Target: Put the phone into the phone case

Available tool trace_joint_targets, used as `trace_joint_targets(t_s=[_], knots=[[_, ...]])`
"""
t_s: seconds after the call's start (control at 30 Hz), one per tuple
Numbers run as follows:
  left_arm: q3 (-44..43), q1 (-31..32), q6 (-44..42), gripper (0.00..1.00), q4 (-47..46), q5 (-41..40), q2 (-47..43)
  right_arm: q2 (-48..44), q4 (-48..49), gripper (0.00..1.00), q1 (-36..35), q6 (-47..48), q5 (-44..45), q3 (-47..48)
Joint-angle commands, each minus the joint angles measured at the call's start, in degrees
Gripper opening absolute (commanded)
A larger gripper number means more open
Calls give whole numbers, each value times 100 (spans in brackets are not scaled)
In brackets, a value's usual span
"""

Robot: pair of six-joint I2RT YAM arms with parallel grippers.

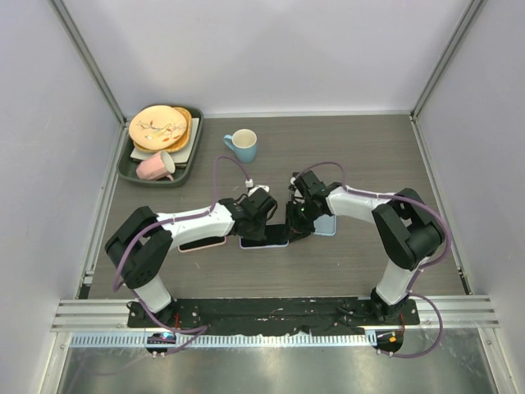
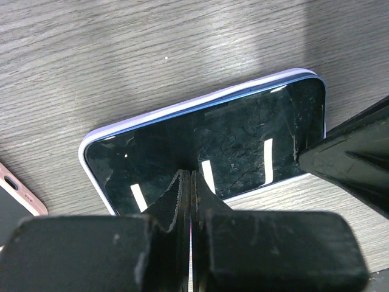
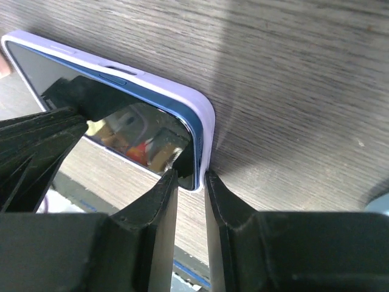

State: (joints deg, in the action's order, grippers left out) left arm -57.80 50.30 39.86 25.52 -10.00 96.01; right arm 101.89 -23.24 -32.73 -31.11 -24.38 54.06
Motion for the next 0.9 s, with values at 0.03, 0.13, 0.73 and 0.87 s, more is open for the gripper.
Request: trace_joint_targets(t_s=[0.03,0.13,0.73,0.87], knots=[[32,41,-110,0,419,-151,217,1000,-496,4,-936,316,3338,-125],[14,41,-110,0,419,-143,252,1017,-856,1,-1296,299,4053,130],[6,76,-92,0,410,-186,278,-1197,-14,56,-727,440,2521,-203],[-12,76,-92,0,402,-187,296,-1469,871,56,-15,300,833,-650]])
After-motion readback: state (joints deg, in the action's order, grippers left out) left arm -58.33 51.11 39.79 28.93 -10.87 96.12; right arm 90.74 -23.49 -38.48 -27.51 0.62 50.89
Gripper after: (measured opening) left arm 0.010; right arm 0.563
